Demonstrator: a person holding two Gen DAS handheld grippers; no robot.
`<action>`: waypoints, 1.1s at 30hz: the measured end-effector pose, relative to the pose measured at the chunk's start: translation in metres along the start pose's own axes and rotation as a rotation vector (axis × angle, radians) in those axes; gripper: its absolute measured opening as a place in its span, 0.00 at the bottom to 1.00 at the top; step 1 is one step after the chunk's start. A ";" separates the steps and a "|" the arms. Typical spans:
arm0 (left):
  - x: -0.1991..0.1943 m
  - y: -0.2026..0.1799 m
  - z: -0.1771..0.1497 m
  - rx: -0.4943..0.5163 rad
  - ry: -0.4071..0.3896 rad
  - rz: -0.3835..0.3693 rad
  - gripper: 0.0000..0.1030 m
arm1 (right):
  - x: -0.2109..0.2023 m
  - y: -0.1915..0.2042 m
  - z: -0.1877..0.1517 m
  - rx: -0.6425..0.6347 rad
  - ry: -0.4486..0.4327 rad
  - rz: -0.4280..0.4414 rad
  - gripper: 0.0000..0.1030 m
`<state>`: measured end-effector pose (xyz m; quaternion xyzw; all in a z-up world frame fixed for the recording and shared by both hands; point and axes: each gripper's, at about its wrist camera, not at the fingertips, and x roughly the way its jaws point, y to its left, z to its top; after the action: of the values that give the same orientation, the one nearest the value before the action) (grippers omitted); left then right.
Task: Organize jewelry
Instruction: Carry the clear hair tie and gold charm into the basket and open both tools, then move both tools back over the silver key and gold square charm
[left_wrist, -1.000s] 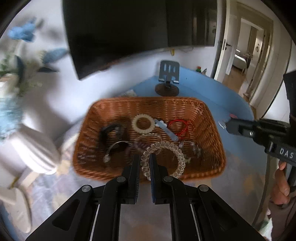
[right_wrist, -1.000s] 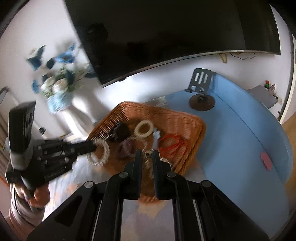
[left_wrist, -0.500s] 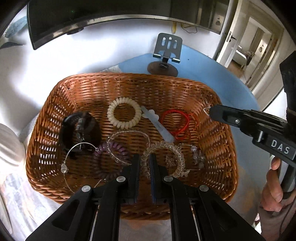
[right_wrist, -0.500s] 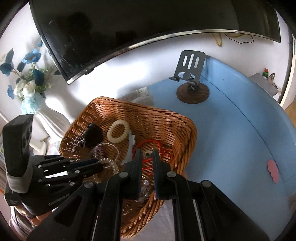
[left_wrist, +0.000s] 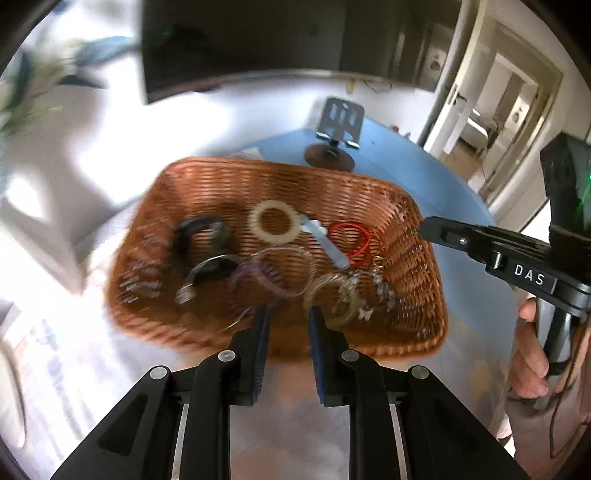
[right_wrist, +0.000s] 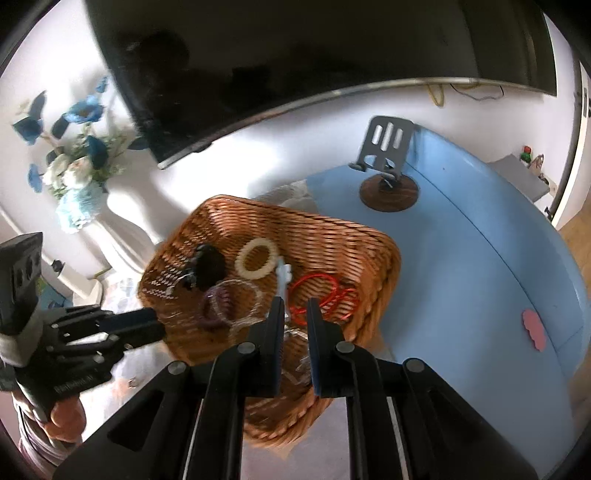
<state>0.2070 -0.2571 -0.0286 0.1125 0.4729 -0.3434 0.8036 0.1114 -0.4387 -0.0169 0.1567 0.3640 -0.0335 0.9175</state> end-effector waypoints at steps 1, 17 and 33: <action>-0.010 0.006 -0.004 -0.009 -0.011 0.005 0.21 | -0.005 0.007 -0.002 -0.009 -0.004 0.005 0.14; -0.093 0.091 -0.139 -0.179 -0.035 0.047 0.23 | -0.030 0.134 -0.062 -0.258 0.009 0.077 0.26; -0.059 0.049 -0.200 -0.057 0.042 0.047 0.39 | 0.006 0.170 -0.131 -0.380 0.185 0.086 0.27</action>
<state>0.0843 -0.0932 -0.0918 0.1076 0.4964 -0.3084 0.8043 0.0600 -0.2362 -0.0658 -0.0011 0.4392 0.0895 0.8939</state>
